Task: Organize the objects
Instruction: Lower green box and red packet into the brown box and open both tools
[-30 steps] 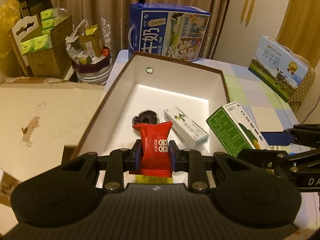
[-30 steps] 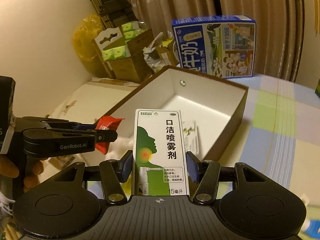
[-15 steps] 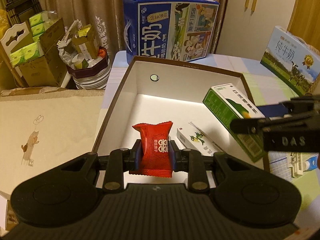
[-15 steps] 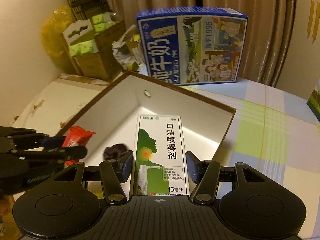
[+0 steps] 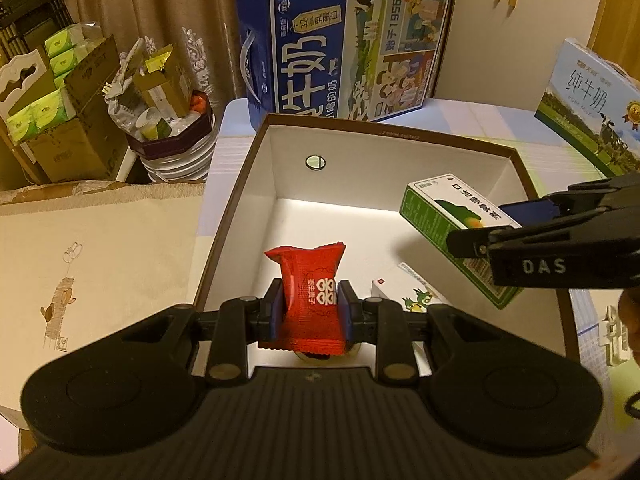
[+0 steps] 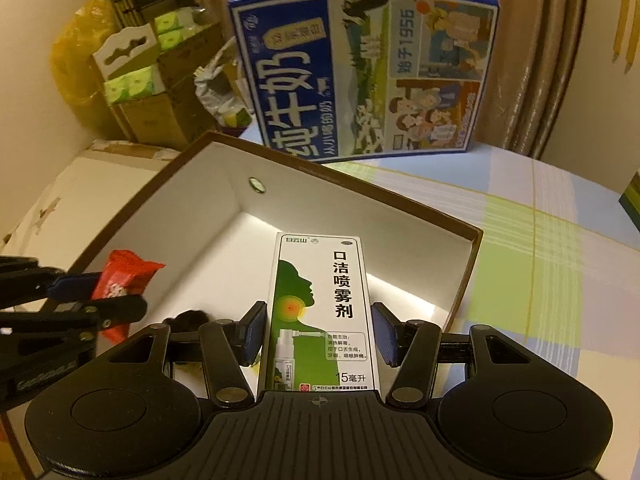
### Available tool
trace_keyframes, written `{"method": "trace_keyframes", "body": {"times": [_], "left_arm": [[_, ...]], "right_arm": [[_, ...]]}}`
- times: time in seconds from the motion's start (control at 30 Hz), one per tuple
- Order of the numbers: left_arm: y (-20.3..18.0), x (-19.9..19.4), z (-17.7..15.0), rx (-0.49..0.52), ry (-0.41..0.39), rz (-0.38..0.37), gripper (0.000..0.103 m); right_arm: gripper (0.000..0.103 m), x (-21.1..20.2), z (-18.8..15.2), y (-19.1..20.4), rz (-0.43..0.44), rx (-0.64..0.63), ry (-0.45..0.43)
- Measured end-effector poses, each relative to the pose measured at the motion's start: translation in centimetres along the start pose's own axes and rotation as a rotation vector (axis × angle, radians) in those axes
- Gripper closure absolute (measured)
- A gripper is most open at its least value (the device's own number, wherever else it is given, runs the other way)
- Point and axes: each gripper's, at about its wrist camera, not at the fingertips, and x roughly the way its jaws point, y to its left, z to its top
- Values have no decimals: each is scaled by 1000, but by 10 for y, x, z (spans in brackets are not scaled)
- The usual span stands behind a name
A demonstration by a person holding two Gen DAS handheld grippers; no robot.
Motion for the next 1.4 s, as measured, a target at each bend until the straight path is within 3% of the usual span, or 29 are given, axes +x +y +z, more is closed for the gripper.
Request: {"method": "trace_keyframes", "body": {"times": [0.33, 0.83, 0.87, 0.93, 1.4], "left_arm": [[-1, 12, 1, 5, 20, -1, 80], [-6, 19, 9, 18, 4, -22, 79], [-6, 18, 10, 16, -7, -19, 77], [-6, 15, 12, 15, -22, -21, 60], [0, -21, 0, -18, -2, -27, 36]], "right_arm": [[51, -8, 2, -10, 6, 16, -63], [51, -24, -12, -2, 43, -60, -41], [51, -26, -13, 0, 47, -64, -42], [51, -28, -15, 1, 57, -67, -41], [47, -65, -39, 12, 116, -45, -63]]}}
